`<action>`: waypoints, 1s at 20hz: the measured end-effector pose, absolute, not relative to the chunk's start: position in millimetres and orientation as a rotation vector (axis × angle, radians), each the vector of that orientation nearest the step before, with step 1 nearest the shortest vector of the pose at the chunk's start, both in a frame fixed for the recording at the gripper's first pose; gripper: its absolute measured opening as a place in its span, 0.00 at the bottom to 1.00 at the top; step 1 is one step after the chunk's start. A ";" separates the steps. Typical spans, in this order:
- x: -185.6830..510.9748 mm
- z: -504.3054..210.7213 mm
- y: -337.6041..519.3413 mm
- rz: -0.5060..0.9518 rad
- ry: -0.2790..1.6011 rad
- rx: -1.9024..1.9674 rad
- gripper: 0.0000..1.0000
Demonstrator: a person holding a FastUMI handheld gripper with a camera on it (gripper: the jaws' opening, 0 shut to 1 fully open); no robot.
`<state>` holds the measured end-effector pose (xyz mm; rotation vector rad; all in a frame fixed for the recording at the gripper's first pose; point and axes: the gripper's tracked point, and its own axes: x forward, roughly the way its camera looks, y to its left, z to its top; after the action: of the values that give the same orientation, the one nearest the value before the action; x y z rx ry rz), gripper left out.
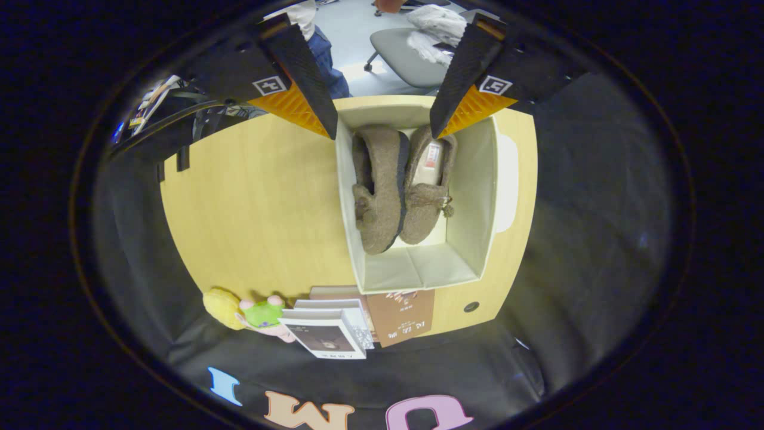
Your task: Open the storage box then place both shoes into the box .Put the left shoe in first, then the right shoe, with the right side of both shoes facing outward in a uniform manner.
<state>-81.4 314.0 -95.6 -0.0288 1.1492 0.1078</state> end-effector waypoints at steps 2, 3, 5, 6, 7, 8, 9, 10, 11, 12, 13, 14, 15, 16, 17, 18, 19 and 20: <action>-73.9 -83.0 293.6 0.102 1.102 -0.038 1.00; -68.3 -77.0 282.9 0.100 1.072 -0.039 1.00; -54.6 -69.0 251.8 0.074 1.017 -0.056 1.00; -46.8 -66.0 234.1 0.048 0.991 -0.068 1.00; -40.1 -64.1 217.6 0.017 0.971 -0.074 1.00; -31.8 -60.3 203.6 -0.012 0.949 -0.068 1.00; -24.2 -56.0 194.3 -0.031 0.924 -0.053 1.00; -14.3 -51.0 186.4 -0.045 0.891 -0.037 1.00; -4.2 -42.7 178.3 -0.049 0.851 -0.026 1.00; 5.4 -35.0 170.9 -0.049 0.807 -0.019 1.00; 16.2 -26.4 165.1 -0.042 0.753 -0.014 1.00; 27.3 -17.1 160.5 -0.033 0.697 -0.010 1.00; 38.1 -6.2 157.4 -0.025 0.631 0.002 1.00; 50.0 7.2 155.4 -0.018 0.559 0.025 1.00; 59.0 23.4 151.3 -0.012 0.473 0.049 1.00; 71.0 37.3 149.8 -0.002 0.387 0.066 1.00; 78.2 51.1 148.1 0.014 0.308 0.075 1.00; 81.4 62.7 146.0 0.027 0.236 0.076 1.00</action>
<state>81.4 146.0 62.7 0.0759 0.2358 0.0271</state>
